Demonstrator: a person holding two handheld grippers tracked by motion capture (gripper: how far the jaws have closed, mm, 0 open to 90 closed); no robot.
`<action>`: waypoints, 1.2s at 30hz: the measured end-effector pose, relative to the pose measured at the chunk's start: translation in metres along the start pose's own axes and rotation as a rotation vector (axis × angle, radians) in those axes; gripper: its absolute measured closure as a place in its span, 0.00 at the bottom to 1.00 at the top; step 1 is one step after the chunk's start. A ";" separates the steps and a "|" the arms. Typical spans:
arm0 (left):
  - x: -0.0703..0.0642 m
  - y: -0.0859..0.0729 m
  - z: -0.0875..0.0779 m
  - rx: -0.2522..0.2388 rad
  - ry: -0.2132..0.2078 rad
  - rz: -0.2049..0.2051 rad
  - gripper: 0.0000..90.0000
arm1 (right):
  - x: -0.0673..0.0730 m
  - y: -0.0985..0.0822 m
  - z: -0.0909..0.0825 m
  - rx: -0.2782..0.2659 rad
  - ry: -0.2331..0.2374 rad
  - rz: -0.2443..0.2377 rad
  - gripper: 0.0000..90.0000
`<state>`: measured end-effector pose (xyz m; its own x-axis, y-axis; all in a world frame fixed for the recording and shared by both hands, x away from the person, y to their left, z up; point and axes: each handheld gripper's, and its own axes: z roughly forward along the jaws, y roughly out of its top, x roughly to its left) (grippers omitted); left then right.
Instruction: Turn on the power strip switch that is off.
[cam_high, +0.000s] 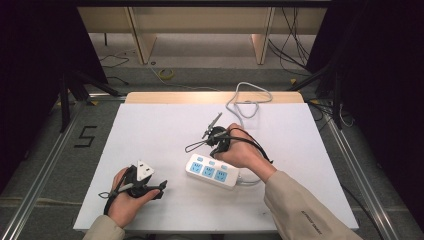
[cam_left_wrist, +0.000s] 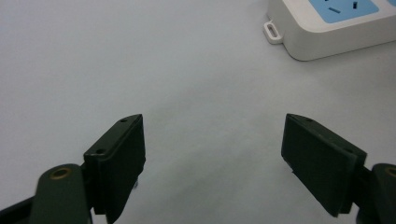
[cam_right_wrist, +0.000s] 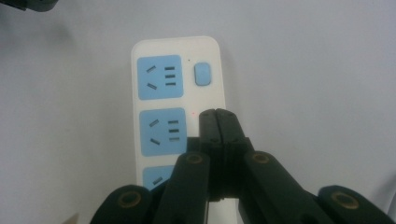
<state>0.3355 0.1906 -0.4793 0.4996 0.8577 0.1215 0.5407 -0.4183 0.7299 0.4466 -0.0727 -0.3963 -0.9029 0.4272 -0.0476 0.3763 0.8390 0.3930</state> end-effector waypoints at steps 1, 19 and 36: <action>0.000 0.000 0.000 0.000 0.000 0.000 0.24 | 0.001 0.001 0.001 0.006 0.002 0.001 1.00; -0.002 0.001 -0.001 0.001 -0.003 0.002 0.24 | 0.007 0.017 0.012 0.010 0.009 -0.021 1.00; -0.001 0.001 0.000 0.000 -0.005 0.002 0.24 | 0.004 0.028 0.028 0.013 0.009 -0.009 1.00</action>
<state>0.3349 0.1892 -0.4790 0.5038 0.8554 0.1200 0.5395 -0.4201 0.7297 0.4590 -0.0385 -0.4110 -0.9081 0.4165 -0.0433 0.3706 0.8474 0.3803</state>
